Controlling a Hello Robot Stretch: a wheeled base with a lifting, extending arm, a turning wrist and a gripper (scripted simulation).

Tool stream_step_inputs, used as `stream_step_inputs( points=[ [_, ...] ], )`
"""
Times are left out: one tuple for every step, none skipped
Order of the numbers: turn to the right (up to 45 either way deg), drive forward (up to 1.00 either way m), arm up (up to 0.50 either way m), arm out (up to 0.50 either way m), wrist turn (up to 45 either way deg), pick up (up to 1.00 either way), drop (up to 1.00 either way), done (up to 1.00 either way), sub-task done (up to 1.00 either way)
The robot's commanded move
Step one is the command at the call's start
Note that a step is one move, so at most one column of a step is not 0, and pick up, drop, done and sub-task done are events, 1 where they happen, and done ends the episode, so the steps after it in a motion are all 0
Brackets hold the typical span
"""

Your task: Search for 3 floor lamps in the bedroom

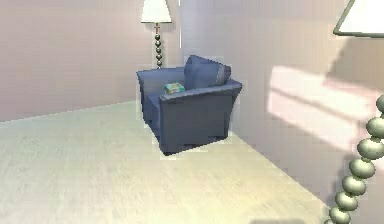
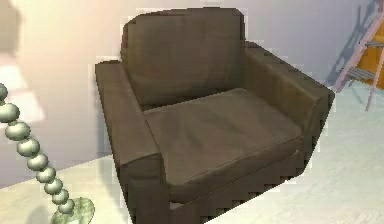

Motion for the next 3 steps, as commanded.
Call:
stream_step_inputs(
  points=[
    [-24.0,0.0,0.0,0.0,0.0,0.0,0.0,0.0,0.0],
    [0.0,1.0,0.0,0.0,0.0,0.0,0.0,0.0,0.0],
    [0.0,1.0,0.0,0.0,0.0,0.0,0.0,0.0,0.0]
  ],
)
